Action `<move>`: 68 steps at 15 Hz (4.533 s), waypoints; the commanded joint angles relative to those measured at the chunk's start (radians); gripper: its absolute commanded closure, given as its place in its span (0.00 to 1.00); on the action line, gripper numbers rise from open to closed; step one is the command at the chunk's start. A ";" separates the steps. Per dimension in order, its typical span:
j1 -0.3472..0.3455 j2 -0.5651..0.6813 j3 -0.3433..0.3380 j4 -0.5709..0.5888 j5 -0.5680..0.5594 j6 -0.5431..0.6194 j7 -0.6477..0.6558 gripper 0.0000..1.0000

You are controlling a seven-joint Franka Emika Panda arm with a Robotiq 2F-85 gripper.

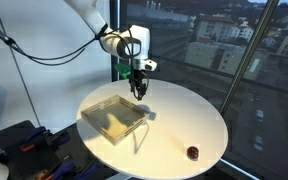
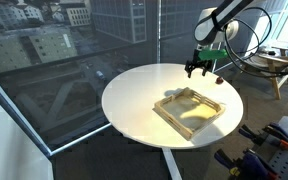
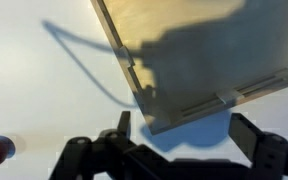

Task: Remove the plum from the wooden tray and place it on the table

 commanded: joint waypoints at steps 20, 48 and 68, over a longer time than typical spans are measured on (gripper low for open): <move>0.037 -0.310 0.056 -0.276 -0.123 0.027 -0.037 0.00; 0.044 -0.326 0.082 -0.259 -0.098 -0.013 -0.041 0.00; 0.058 -0.506 0.143 -0.320 -0.088 -0.126 -0.015 0.00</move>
